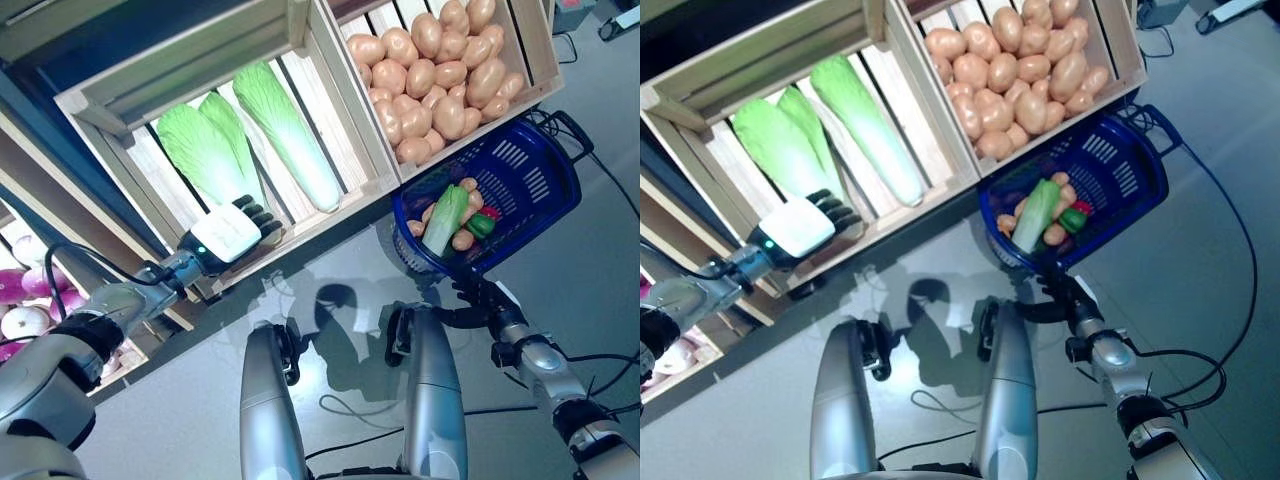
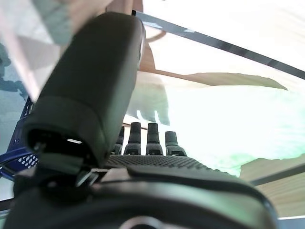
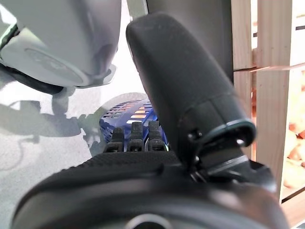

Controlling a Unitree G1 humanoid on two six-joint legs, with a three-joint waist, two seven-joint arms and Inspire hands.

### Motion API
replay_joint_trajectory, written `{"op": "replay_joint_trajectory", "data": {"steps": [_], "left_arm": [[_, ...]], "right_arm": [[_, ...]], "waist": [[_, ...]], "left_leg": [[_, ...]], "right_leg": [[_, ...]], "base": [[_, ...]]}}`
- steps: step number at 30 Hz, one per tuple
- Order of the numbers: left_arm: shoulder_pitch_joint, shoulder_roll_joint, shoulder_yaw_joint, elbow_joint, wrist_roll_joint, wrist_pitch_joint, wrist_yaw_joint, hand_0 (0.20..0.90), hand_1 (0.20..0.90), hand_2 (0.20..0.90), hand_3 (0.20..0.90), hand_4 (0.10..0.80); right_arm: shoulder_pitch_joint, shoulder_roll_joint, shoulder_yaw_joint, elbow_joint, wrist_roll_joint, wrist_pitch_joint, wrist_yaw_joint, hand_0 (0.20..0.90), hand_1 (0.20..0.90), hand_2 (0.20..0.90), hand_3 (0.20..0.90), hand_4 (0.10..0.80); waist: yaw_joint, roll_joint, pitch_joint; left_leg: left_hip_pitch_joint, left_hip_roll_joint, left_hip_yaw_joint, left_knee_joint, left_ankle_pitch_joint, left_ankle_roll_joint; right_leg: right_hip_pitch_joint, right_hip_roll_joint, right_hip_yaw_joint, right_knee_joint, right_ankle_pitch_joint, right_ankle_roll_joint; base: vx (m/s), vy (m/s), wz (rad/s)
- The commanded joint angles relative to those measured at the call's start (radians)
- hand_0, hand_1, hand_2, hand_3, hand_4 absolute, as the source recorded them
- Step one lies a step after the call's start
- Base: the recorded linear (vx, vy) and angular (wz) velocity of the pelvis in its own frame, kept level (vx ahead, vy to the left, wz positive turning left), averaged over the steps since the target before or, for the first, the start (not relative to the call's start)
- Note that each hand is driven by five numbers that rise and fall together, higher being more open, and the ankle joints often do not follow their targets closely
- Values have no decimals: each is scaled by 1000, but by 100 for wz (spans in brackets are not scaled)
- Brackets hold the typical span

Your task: Put vegetables into the basket

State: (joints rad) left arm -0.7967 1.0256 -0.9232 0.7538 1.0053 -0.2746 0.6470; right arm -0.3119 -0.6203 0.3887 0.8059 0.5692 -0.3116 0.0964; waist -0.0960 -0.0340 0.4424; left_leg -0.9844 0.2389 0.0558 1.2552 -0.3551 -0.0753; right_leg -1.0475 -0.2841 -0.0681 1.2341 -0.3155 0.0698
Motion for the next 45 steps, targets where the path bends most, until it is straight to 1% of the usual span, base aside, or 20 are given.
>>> {"op": "replay_joint_trajectory", "data": {"steps": [1, 3, 6, 9, 10, 14, 18, 20, 24, 28, 29, 30, 31, 32, 38, 42, 45], "left_arm": [[-89, 64, 6, 30, -36, 16, 51, 900, 900, 900, 900, 800], [-108, 67, -9, 40, -36, 18, 54, 900, 900, 900, 900, 800], [-138, 74, -25, 59, 7, 16, 90, 900, 900, 900, 900, 800], [-162, 76, -38, 63, 26, 19, 90, 900, 900, 900, 900, 800], [-174, 78, -44, 72, 61, 14, 102, 900, 900, 900, 900, 800], [-197, 83, -59, 79, 75, 18, 114, 900, 900, 900, 900, 800], [-216, 97, -69, 90, 58, 16, 70, 900, 900, 900, 900, 800], [-231, 102, -71, 95, 5, 3, -5, 900, 900, 900, 900, 800], [-252, 110, -81, 99, -22, -5, -18, 900, 900, 900, 900, 800], [-289, 124, -95, 93, -55, -2, -63, 900, 900, 900, 900, 800], [-299, 128, -101, 90, -66, 0, -79, 832, 832, 832, 832, 755], [-311, 133, -106, 88, -81, 4, -90, 676, 676, 676, 676, 651], [-314, 133, -107, 89, -85, 4, -91, 629, 629, 629, 629, 620], [-327, 136, -110, 94, -98, -5, -101, 300, 300, 300, 300, 400], [-355, 134, -127, 107, -149, 5, -160, 300, 300, 300, 300, 400], [-379, 136, -146, 113, -174, -2, -192, 300, 300, 300, 300, 400], [-378, 132, -149, 119, -185, -11, -203, 300, 300, 300, 300, 400]], "right_arm": [[34, -99, -96, -29, 87, -52, -50, 900, 900, 900, 900, 800], [33, -105, -102, -27, 88, -53, -55, 900, 900, 900, 900, 800], [37, -117, -117, -28, 93, -54, -69, 900, 900, 900, 900, 800], [39, -126, -131, -20, 99, -55, -61, 900, 900, 900, 900, 800], [37, -128, -134, -12, 96, -57, -52, 900, 900, 900, 900, 800], [31, -134, -131, -5, 98, -57, -39, 900, 900, 900, 900, 800], [32, -137, -137, 2, 99, -56, -36, 900, 900, 900, 900, 800], [38, -141, -145, 3, 101, -63, -44, 900, 900, 900, 900, 800], [43, -151, -158, -9, 112, -61, -40, 900, 900, 900, 900, 800], [56, -168, -179, -38, 115, -60, -21, 900, 900, 900, 900, 800], [60, -174, -180, -46, 121, -62, -17, 900, 900, 900, 900, 800], [62, -178, -184, -58, 129, -61, -10, 900, 900, 900, 900, 800], [61, -179, -185, -60, 130, -61, -9, 900, 900, 900, 900, 800], [62, -184, -186, -67, 134, -65, -2, 900, 900, 900, 900, 800], [49, -188, -174, -71, 137, -68, 25, 900, 900, 900, 900, 800], [41, -193, -160, -71, 138, -77, 24, 900, 900, 900, 900, 800], [31, -197, -154, -67, 146, -81, 25, 900, 900, 900, 900, 800]], "waist": [[-23, 21, -44], [-24, 19, -40], [-24, 17, -36], [-24, 17, -37], [-25, 16, -37], [-28, 17, -41], [-31, 19, -41], [-33, 21, -39], [-38, 19, -36], [-44, 18, -33], [-46, 18, -33], [-48, 18, -33], [-48, 18, -33], [-49, 18, -35], [-50, 18, -43], [-52, 20, -50], [-51, 21, -57]], "left_leg": [[13, 37, -15, 37, -113, -43], [-6, 41, -19, 51, -117, -42], [-40, 45, -25, 75, -123, -35], [-59, 44, -28, 91, -126, -29], [-65, 46, -29, 95, -127, -27], [-75, 53, -30, 103, -128, -23], [-93, 62, -28, 119, -129, -19], [-112, 66, -27, 132, -129, -17], [-134, 71, -28, 146, -129, -12], [-151, 77, -25, 153, -128, -8], [-154, 80, -23, 153, -126, -7], [-158, 82, -22, 153, -124, -7], [-159, 82, -21, 152, -123, -7], [-160, 85, -19, 148, -121, -5], [-143, 92, -7, 126, -110, -3], [-116, 100, 5, 102, -101, -2], [-87, 104, 17, 83, -96, -2]], "right_leg": [[69, -33, 15, 20, -67, 58], [49, -33, 18, 35, -70, 59], [14, -32, 25, 65, -76, 58], [-4, -30, 27, 84, -82, 56], [-9, -29, 28, 88, -83, 55], [-20, -29, 27, 98, -85, 55], [-37, -30, 29, 118, -89, 56], [-54, -29, 36, 131, -88, 56], [-78, -28, 43, 145, -86, 57], [-95, -28, 47, 150, -80, 58], [-98, -29, 48, 148, -78, 59], [-101, -29, 50, 145, -74, 60], [-102, -29, 50, 145, -73, 61], [-102, -31, 49, 139, -70, 61], [-84, -39, 42, 109, -56, 63], [-51, -46, 33, 76, -46, 62], [-20, -50, 22, 48, -40, 61]], "base": [[-46, 13, -4], [-31, -3, -4], [-16, -18, 0], [-5, -16, 0], [0, -12, -4], [6, 6, -2], [40, 33, -2], [29, 37, 1], [6, 8, 0], [20, 31, -2], [21, 36, -5], [17, 31, -6], [21, 33, -3], [0, 0, 0], [0, 0, 0], [0, 0, 0], [7, -4, -1]]}}
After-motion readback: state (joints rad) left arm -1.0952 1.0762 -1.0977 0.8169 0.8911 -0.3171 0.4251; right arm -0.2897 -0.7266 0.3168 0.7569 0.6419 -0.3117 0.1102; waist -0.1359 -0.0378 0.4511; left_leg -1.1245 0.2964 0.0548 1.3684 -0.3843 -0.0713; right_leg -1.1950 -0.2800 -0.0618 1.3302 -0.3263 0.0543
